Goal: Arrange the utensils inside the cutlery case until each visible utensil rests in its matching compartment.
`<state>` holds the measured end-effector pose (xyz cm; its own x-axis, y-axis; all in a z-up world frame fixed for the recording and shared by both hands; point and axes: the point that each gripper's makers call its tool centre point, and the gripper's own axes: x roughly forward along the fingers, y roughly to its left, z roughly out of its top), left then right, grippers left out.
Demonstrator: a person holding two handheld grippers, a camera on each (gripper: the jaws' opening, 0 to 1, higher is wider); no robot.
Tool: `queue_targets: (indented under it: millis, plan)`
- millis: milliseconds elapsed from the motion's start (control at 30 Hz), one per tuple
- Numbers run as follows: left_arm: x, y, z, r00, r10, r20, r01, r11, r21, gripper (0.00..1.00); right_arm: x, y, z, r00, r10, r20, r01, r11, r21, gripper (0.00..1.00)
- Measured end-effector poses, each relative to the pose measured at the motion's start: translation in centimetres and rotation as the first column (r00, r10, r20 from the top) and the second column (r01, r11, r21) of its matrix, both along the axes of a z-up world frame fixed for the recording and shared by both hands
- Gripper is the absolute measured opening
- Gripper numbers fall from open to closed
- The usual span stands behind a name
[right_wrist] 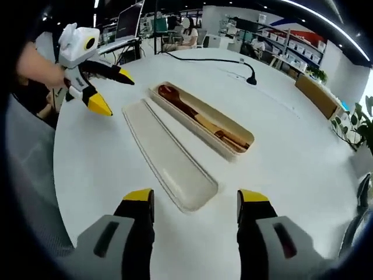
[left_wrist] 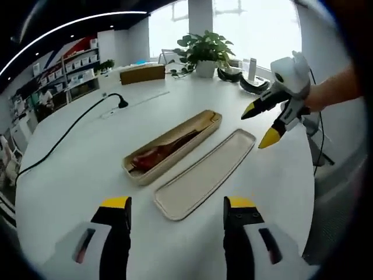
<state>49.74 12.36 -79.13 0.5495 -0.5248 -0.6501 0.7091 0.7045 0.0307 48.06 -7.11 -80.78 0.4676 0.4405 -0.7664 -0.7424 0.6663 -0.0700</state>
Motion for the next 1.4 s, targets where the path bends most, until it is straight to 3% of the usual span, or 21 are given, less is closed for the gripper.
queue_targets:
  millis: [633, 767, 1133, 1200, 1400]
  plan:
    - [0.5, -1.3, -1.7, 1.0, -0.012, -0.025, 0.013, 0.999, 0.037, 0.63, 0.4, 0.2, -1.3, 0.999, 0.018, -0.038, -0.017, 1.0, 0.005, 0.53]
    - [0.6, -1.2, -2.2, 0.999, -0.014, -0.037, 0.016, 0.998, 0.054, 0.58, 0.5, 0.5, -1.3, 0.999, 0.026, -0.044, -0.025, 1.0, 0.014, 0.48]
    - [-0.2, -1.5, -2.4, 0.998, 0.035, -0.044, -0.033, 0.998, 0.047, 0.57, 0.7, 0.8, -1.3, 0.997, 0.042, -0.058, -0.04, 0.999, 0.032, 0.47]
    - [-0.7, -1.1, -2.5, 0.999, 0.038, -0.029, -0.035, 0.996, 0.081, 0.55, 0.5, 0.9, -1.2, 0.997, 0.055, -0.062, -0.053, 0.998, 0.031, 0.47]
    - [-2.2, -0.6, -2.4, 0.997, 0.068, -0.043, -0.065, 0.996, 0.059, 0.53, -0.6, 1.4, -1.3, 0.995, 0.074, -0.07, -0.073, 0.997, 0.022, 0.47]
